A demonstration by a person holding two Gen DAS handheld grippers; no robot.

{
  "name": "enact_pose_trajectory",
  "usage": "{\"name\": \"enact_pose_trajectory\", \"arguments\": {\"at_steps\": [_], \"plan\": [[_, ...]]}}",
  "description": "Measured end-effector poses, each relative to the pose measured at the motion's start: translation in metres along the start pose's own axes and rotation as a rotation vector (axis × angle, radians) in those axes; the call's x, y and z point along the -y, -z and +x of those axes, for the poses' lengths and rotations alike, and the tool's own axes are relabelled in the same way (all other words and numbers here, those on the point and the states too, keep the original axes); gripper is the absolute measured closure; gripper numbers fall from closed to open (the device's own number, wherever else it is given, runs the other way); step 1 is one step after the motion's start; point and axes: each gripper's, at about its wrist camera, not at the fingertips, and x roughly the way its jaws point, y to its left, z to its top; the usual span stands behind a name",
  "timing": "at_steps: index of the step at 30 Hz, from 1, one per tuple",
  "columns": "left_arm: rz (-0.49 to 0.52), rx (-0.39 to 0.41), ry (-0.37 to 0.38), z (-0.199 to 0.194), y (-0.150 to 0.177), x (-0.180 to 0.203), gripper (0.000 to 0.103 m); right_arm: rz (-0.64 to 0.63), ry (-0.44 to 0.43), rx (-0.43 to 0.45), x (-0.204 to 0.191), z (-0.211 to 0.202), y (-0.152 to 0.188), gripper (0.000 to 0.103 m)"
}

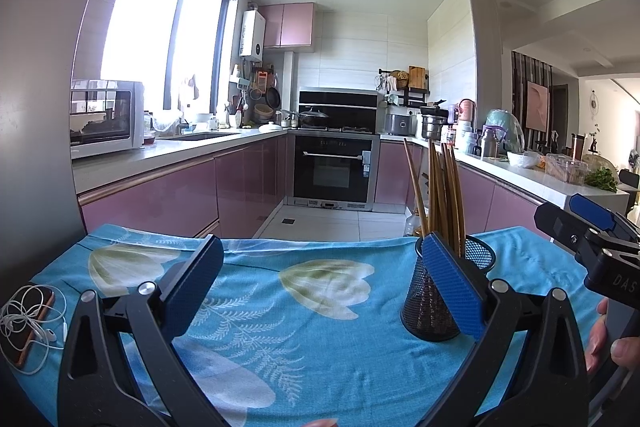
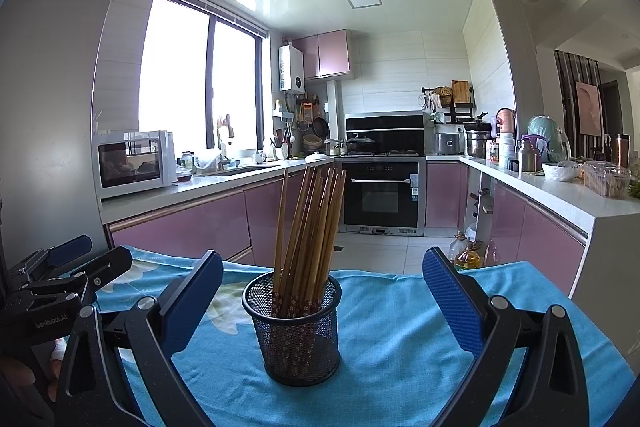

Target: Organize utensils

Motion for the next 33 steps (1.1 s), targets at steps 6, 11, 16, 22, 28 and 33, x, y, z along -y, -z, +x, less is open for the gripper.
{"name": "enact_pose_trajectory", "arguments": {"at_steps": [6,11,16,22,28,33], "plan": [[0.000,0.000,0.000,0.000,0.000,0.000,0.005,0.002,-0.001,-0.001,0.001,0.000,0.000,0.006],[0.000,-0.001,0.000,-0.001,0.000,0.000,0.005,0.002,-0.001,-0.003,0.000,0.000,0.000,0.006],[0.006,-0.002,-0.002,0.000,-0.002,0.000,0.005,0.005,0.000,-0.004,0.000,0.001,0.000,0.006],[0.022,0.012,-0.002,-0.005,-0.005,0.001,0.005,0.007,-0.001,-0.007,-0.001,0.000,0.000,0.006],[0.043,0.003,-0.001,-0.006,-0.006,0.004,0.005,0.011,-0.005,-0.017,-0.001,0.001,0.001,0.006],[0.017,-0.052,-0.002,0.002,-0.005,-0.002,0.005,0.013,-0.009,-0.097,0.010,0.009,0.007,0.006]]}}
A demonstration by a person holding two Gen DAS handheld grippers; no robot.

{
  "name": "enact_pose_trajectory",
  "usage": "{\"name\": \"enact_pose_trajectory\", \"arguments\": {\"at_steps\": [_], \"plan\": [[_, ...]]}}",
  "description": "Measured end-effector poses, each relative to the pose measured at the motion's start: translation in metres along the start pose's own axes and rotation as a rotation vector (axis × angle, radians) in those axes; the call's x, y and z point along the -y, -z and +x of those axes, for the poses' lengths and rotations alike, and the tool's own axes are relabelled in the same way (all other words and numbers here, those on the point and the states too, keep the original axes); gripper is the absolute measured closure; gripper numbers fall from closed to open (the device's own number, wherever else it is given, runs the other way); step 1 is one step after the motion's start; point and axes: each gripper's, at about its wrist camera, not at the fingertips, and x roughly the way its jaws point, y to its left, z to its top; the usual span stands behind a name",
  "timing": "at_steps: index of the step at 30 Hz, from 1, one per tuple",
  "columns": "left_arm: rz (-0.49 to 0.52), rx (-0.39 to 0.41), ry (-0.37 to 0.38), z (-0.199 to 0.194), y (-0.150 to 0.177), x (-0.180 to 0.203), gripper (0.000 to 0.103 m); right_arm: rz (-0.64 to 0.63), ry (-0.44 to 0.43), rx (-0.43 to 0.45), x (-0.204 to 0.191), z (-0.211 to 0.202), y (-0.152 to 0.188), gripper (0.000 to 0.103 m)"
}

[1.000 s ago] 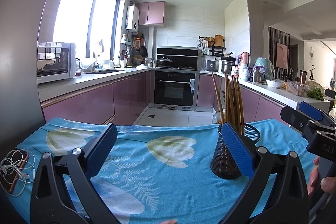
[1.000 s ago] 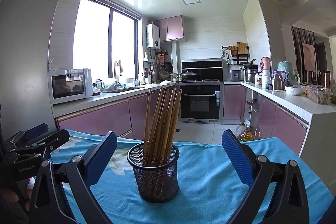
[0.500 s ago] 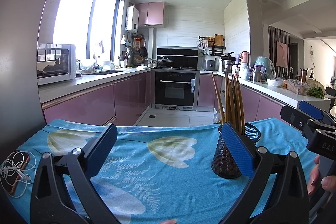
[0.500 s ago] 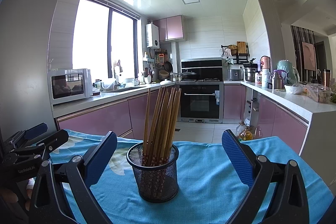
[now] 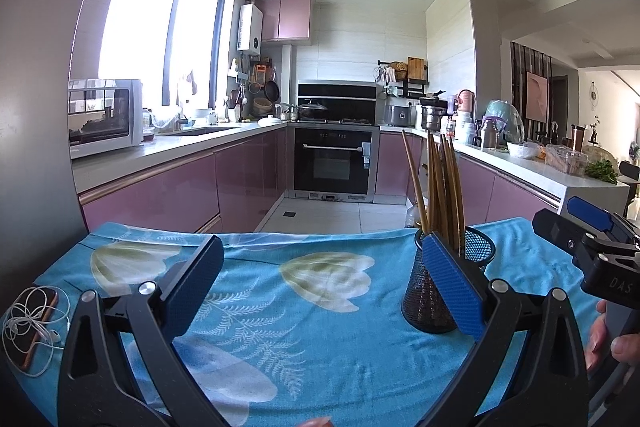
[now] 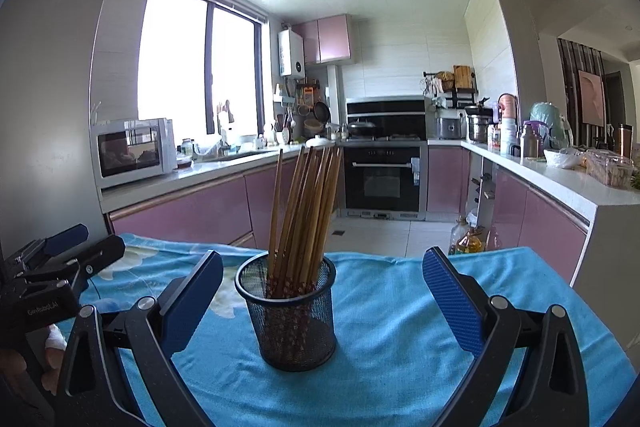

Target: Organize utensils

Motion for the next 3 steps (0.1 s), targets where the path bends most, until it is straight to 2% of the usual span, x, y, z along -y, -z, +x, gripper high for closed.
{"name": "enact_pose_trajectory", "arguments": {"at_steps": [3], "plan": [[-0.007,-0.061,-0.005,0.009,0.002,-0.008,0.005,0.012,0.050,-0.142,0.019,0.018,0.010,0.006]]}}
